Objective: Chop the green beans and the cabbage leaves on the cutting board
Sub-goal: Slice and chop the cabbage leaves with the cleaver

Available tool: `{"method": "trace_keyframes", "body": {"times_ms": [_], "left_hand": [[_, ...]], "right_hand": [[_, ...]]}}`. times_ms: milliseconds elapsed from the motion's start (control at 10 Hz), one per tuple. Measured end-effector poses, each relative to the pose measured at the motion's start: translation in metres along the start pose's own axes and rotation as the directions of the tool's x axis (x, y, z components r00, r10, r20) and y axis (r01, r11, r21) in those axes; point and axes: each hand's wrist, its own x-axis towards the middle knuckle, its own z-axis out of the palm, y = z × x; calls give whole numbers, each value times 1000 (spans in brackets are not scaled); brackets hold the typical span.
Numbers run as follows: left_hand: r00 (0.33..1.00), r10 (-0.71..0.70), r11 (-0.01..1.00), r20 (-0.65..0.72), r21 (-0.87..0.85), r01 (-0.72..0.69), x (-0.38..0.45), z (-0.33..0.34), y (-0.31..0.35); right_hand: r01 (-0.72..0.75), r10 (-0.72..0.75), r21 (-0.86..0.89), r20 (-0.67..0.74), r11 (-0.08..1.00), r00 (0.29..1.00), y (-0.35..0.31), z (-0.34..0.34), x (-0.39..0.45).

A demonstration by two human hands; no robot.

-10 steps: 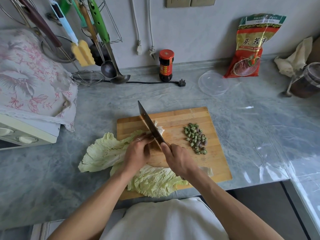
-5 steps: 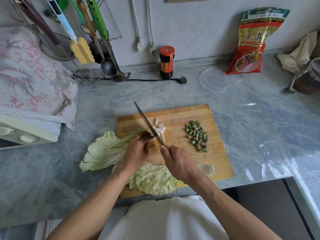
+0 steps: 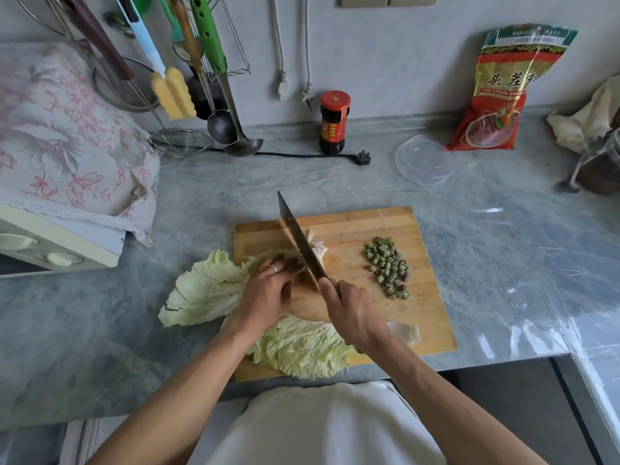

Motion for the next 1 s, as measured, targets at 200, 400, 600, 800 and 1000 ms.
{"method": "trace_keyframes", "body": {"times_ms": [200, 400, 600, 800, 1000], "left_hand": [[993, -122, 992, -7, -28, 121, -1, 4, 6], [993, -116, 990, -31, -89, 113, -1, 2, 11], [989, -125, 983, -73, -142, 114, -2, 3, 10], [995, -83, 979, -47, -192, 72, -4, 3, 8], [993, -113, 979, -37, -176, 105, -1, 1, 8]], "right_hand": [[146, -145, 24, -27, 989, 989, -8, -8, -21], [169, -167, 43, -52, 985, 985, -9, 0, -21], [146, -146, 6, -10, 989, 989, -8, 4, -17], [-11, 14, -45, 62, 999, 998, -12, 7, 0], [110, -110, 30, -9, 993, 994, -10, -6, -9]]}}
